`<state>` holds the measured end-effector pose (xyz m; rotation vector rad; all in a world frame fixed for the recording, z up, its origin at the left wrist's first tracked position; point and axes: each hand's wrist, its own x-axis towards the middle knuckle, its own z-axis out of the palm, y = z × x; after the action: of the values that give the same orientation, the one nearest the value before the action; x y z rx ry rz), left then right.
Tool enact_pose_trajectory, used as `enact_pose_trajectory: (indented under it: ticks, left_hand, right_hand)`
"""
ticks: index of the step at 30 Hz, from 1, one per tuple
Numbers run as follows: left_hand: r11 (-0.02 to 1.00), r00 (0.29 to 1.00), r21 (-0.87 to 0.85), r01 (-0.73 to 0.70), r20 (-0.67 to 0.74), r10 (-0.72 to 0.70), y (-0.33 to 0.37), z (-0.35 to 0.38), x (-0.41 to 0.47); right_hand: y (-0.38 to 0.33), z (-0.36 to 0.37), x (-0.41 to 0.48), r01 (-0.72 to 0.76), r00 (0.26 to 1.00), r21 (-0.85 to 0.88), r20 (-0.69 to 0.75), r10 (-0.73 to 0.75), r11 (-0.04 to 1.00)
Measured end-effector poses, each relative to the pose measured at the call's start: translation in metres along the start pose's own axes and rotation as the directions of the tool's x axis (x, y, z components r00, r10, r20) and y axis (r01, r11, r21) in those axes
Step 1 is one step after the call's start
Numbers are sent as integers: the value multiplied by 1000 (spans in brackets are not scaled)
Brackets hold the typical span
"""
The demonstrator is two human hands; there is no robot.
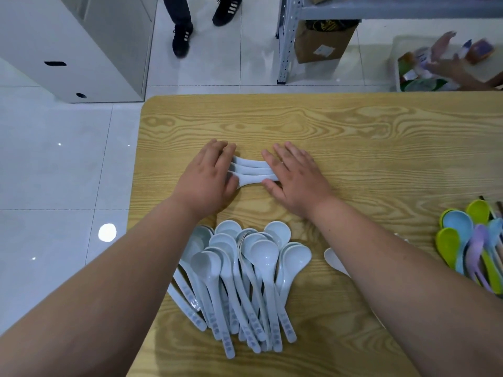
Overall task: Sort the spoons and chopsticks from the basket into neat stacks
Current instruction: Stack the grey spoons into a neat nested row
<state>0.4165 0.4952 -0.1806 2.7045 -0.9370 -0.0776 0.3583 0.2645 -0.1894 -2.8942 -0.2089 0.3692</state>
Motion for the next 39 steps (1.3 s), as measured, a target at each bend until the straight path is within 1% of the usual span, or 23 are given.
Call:
enact_pose_trajectory:
  ticks: [4,7,10,12,14,17,18,19,21,22,23,26,28,29,30,31,34,37,39]
  left_hand:
    - [999,998,38,-11,-56,14,4,-8,-3]
    - [999,999,45,10,-51,-7,5,-16,-8]
    - [1000,999,18,22,-47,-21,13,-25,-21]
    - [999,997,-12,37,-64,-37,23,-32,-35]
    - [998,994,-34,59,-89,-62,35,-38,-53]
    - [996,994,-67,62,-81,-67,57,-46,-81]
    - [996,995,-73,59,-71,-64,65,-47,-90]
    - [995,996,-78,58,-64,-63,74,-49,-98]
    - [994,997,-86,65,-42,-68,91,-48,-108]
    - [994,997,-84,71,-25,-73,99,-47,-111]
    - [994,997,-74,82,-2,-83,106,-44,-111]
    - [991,986,-26,131,106,-128,115,-37,-104]
    - [991,981,15,130,146,-131,117,-32,-98]
    - [993,981,22,114,152,-116,118,-30,-95]
    - [995,984,24,98,148,-100,120,-28,-93]
    - [996,987,28,86,133,-88,122,-27,-92]
    - [996,993,50,73,87,-77,125,-25,-92]
    - [996,995,40,82,53,-84,124,-24,-91]
    - [997,995,3,72,70,-72,126,-28,-92]
  right_hand:
    - [0,-6,-2,10,1000,-11,19,-10,1000]
    - [0,-11,-3,13,1000,-8,16,-13,1000]
    - [-1,-18,-10,27,999,7,28,-28,1000]
    - [-2,-22,-20,28,999,47,13,-29,999]
    - [-7,-27,-36,50,996,104,-78,-42,993]
    - [-18,-29,-77,127,950,188,-304,-65,974]
    - [-24,-31,-94,123,945,239,-324,-40,963]
    - [-30,-33,-112,81,955,316,-295,17,945]
    - [-42,-35,-150,-84,977,493,-131,170,866]
    - [-48,-33,-166,-183,969,542,-38,242,820]
    - [-52,-28,-179,-286,949,554,51,311,782]
    - [-60,-10,-196,-555,831,525,309,463,645]
    - [-64,-1,-196,-673,740,513,475,477,534]
    - [-67,3,-194,-699,715,547,520,468,461]
    - [-70,5,-191,-699,712,597,529,461,394]
    - [-74,5,-188,-682,723,640,520,455,353]
    - [-83,0,-179,-629,764,697,472,440,344]
    - [-86,1,-173,-641,743,708,477,469,296]
    - [-85,4,-174,-651,736,693,479,478,309]
